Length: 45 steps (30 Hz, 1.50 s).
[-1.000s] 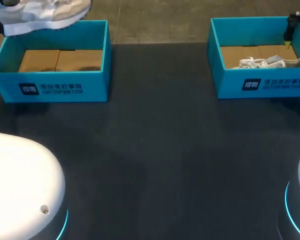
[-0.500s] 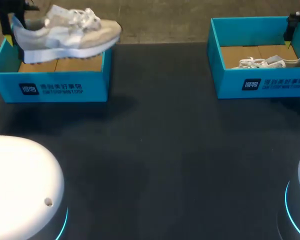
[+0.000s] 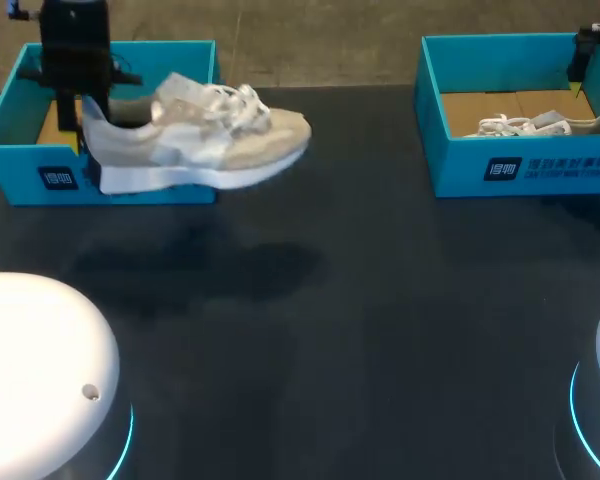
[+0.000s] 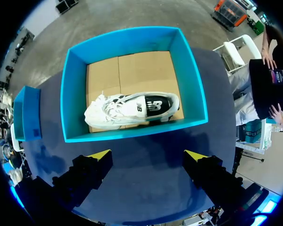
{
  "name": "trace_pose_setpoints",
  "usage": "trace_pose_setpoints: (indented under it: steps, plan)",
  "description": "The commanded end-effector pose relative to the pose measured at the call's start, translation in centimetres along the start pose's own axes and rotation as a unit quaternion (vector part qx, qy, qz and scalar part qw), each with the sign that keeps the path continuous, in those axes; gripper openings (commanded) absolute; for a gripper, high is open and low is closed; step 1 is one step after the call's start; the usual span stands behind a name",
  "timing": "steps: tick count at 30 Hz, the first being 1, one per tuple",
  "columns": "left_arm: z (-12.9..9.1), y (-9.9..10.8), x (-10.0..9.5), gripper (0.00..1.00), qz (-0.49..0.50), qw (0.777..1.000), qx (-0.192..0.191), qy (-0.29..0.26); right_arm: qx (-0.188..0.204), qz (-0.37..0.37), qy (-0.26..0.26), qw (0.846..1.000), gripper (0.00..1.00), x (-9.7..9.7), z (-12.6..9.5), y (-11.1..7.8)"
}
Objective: Take the shoe out of the shoebox, open the shoe tongue, remove and reinsert the insole, then place the shoe into the shoebox
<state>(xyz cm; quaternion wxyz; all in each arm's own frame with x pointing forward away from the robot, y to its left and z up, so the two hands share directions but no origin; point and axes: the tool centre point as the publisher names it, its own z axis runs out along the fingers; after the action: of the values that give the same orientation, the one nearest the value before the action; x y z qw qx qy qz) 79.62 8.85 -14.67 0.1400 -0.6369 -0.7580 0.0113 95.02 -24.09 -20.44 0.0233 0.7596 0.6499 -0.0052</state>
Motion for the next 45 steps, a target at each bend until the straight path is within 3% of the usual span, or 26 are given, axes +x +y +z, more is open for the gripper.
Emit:
trace_pose_setpoints:
  steps: [1,15,22,32,45]
  plan:
    - [0.5,-3.4,-0.9,0.00,0.003,0.971,-0.238,-0.002,0.000,0.000,-0.001,1.000,1.00,0.0,0.0,0.0]
    - [3.4,-7.1,-3.4,0.00,0.016,0.970,-0.243,0.004,0.000,0.000,-0.001,1.000,1.00,0.0,0.0,0.0]
    - [4.9,-8.7,-5.3,0.00,0.041,0.970,-0.239,-0.021,0.000,0.000,-0.001,1.000,1.00,0.0,0.0,0.0]
    - [8.6,-9.8,-8.6,0.00,0.085,0.971,-0.218,-0.038,0.000,0.000,-0.001,1.000,1.00,0.0,0.0,0.0]
    - [12.3,-9.4,-11.4,0.00,0.125,0.974,-0.180,-0.052,0.000,0.000,-0.001,1.000,1.00,0.0,0.0,0.0]
